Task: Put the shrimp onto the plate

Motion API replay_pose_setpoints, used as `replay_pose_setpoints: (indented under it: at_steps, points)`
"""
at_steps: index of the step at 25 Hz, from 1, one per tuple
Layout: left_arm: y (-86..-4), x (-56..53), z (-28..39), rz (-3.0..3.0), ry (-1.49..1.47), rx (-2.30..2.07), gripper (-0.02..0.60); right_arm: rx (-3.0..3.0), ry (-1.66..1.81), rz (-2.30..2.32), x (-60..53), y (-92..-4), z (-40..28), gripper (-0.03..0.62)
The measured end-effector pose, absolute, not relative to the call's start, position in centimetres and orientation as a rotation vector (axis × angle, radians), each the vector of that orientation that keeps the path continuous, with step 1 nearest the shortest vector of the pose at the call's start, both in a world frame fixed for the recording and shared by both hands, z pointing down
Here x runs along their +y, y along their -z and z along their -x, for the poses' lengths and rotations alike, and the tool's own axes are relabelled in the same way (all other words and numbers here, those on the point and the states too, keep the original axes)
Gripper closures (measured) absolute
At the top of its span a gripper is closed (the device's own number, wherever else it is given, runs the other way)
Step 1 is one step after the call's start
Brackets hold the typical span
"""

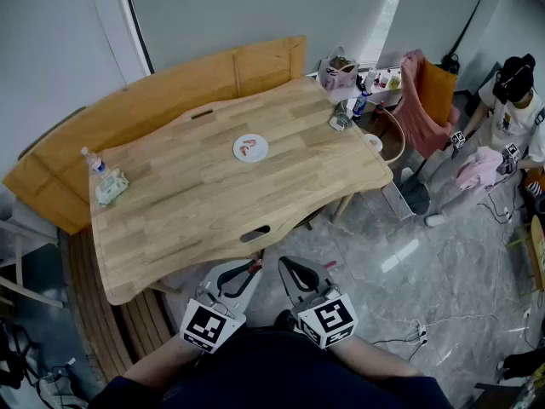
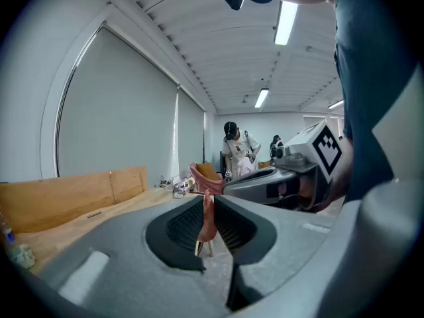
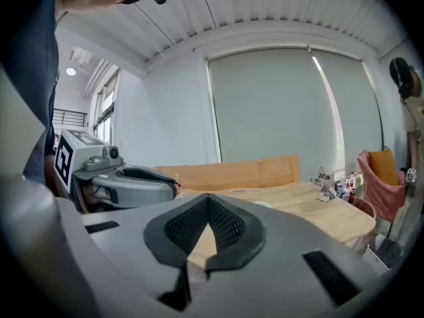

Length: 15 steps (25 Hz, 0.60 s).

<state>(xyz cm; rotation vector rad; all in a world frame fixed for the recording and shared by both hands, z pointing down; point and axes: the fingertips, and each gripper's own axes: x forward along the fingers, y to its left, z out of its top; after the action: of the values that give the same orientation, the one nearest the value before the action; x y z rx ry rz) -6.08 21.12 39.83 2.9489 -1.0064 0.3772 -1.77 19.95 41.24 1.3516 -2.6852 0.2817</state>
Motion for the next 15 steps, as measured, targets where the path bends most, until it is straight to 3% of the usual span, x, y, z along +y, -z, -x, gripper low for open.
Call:
replay_pose_setpoints:
  at_steps: [15]
  points:
    - [-39.5, 21.1, 4.4, -2.95, -0.396, -1.031, 0.528, -2.726, -0.296, -1.312, 20.1, -41.0, 0.5, 0.585]
